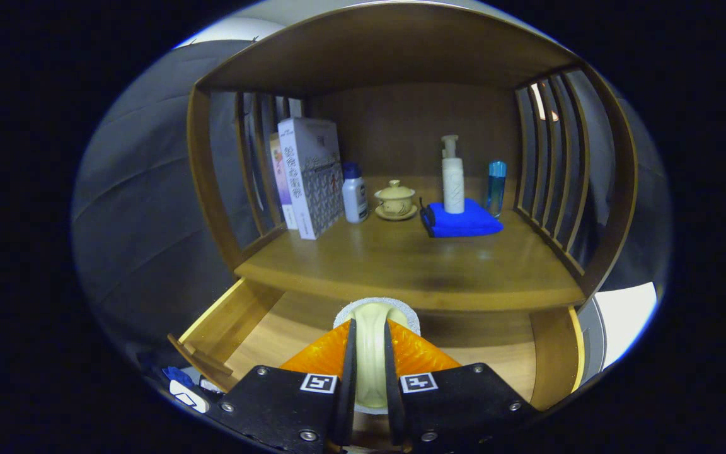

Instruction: Pull open the drawer, take out the items inside it, and place them on the countertop above the cabinet.

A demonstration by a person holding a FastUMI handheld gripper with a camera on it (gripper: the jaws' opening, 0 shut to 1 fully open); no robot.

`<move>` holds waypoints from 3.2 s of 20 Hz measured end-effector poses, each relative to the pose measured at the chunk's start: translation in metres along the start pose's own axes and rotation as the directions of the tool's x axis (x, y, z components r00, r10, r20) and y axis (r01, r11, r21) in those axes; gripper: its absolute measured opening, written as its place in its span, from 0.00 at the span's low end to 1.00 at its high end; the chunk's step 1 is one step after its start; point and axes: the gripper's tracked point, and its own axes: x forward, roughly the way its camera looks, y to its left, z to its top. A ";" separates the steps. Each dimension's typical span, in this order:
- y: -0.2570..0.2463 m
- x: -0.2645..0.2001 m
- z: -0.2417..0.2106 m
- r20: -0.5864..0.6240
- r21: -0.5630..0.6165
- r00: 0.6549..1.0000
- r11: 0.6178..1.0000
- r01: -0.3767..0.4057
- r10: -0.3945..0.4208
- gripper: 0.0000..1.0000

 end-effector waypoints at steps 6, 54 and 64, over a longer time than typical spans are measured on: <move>-0.018 0.027 0.050 0.063 0.067 0.996 0.996 0.063 -0.067 0.23; 0.028 -0.118 -0.015 0.540 -0.017 0.830 0.983 0.181 -0.144 0.94; 0.049 -0.147 -0.074 0.579 -0.051 0.807 0.983 0.178 -0.116 0.94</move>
